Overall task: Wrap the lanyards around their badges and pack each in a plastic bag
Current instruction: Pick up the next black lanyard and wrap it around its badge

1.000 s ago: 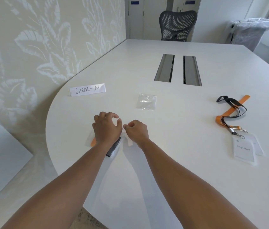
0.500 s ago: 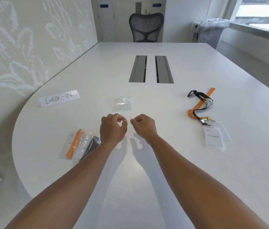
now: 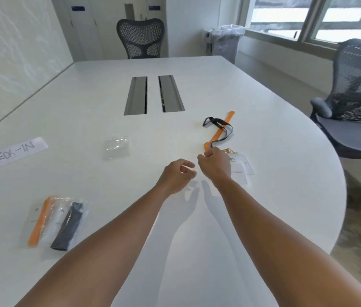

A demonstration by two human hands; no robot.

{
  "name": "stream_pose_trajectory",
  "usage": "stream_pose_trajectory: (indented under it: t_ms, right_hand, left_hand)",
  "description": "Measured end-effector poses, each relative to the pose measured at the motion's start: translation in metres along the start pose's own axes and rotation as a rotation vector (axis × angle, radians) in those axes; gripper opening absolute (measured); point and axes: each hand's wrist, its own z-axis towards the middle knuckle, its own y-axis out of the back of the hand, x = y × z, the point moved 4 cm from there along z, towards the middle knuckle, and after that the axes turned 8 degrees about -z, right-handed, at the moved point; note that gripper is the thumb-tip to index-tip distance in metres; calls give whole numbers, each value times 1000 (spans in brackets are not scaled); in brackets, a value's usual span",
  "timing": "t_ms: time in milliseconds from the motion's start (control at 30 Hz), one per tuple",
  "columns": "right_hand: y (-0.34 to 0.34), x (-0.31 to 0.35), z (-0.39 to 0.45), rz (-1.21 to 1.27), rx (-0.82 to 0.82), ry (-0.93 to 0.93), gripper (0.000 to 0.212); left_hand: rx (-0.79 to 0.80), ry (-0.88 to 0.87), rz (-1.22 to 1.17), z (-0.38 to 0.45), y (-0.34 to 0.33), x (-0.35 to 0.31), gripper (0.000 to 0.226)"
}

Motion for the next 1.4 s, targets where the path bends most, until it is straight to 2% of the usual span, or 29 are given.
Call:
stream_pose_trajectory:
  t_ms: [167, 367, 500, 633, 867, 933, 1067, 1167, 1233, 1400]
  right_hand:
    - [28, -33, 6, -59, -88, -95, 32]
    - [45, -63, 6, -241, -112, -175, 35]
    - [47, -82, 6, -265, -42, -270, 37]
    - [47, -91, 7, -236, -10, -295, 39]
    - [48, -95, 7, -59, 30, -390, 44]
    - [49, -95, 8, -29, 44, -388, 38]
    - [46, -82, 10, 134, 82, -236, 15]
    - [46, -69, 10, 299, 106, -158, 9]
    - [44, -62, 9, 378, 152, -117, 7]
    - [31, -35, 6, 480, 235, 14, 8]
  left_hand:
    - [87, -3, 16, 16, -60, -8, 37]
    - [55, -87, 457, 25, -98, -18, 82]
    - [47, -129, 587, 25, -108, -14, 73]
    - [56, -136, 607, 21, -112, -9, 73]
    - [11, -169, 499, 16, -111, -5, 58]
    - [-15, -183, 420, 14, -108, -4, 52]
    - [-66, -199, 219, 11, -101, -4, 44]
    - [-61, -124, -195, 10, -89, -4, 31]
    - [-73, -103, -388, 9, -77, -6, 21]
    - [-160, -203, -412, 9, -34, -21, 19]
